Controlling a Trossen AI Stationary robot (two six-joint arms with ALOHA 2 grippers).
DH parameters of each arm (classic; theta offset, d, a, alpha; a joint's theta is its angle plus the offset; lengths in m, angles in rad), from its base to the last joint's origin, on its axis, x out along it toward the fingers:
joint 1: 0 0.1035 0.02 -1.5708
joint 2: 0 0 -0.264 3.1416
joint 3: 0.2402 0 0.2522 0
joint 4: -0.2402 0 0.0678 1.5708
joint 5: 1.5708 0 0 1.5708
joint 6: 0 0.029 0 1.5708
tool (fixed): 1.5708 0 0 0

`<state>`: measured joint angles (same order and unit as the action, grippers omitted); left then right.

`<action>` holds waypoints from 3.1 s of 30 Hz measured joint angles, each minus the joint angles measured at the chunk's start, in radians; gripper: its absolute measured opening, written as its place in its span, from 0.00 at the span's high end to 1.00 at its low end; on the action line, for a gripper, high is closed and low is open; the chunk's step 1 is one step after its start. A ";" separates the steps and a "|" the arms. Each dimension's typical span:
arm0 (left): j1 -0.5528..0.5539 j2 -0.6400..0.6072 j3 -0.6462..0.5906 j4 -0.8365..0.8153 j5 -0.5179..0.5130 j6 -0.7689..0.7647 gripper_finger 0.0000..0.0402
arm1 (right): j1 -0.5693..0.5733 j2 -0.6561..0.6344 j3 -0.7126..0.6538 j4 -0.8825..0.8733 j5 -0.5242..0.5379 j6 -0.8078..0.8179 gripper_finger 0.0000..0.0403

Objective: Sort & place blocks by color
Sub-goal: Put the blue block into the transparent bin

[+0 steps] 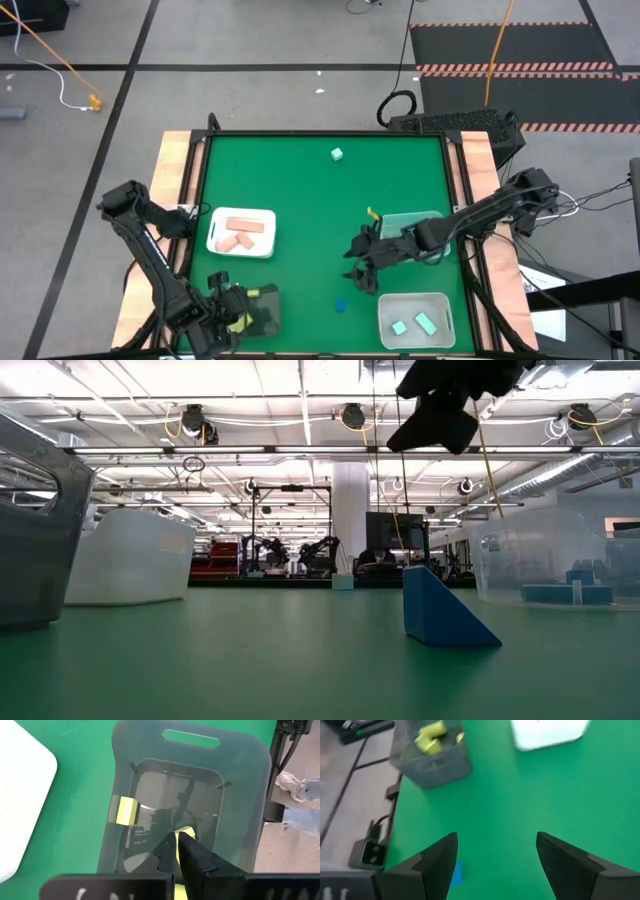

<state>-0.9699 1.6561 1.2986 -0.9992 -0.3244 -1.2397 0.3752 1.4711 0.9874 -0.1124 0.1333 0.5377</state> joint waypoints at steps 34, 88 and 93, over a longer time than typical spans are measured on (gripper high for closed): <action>0.150 -0.002 0.000 0.167 -0.051 -0.080 0.46 | 0.124 0.341 0.000 0.371 -0.042 -0.262 0.35; 0.213 -0.002 0.001 0.241 -0.136 0.042 0.46 | 0.104 0.313 -0.003 0.360 0.095 -0.163 0.71; 0.214 -0.002 0.001 0.241 -0.133 0.069 0.46 | 0.065 0.159 -0.002 0.295 0.100 -0.164 0.71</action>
<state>-0.7563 1.6539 1.2991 -0.7582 -0.4578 -1.1708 0.4402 1.6305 0.9852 0.1826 0.2333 0.3739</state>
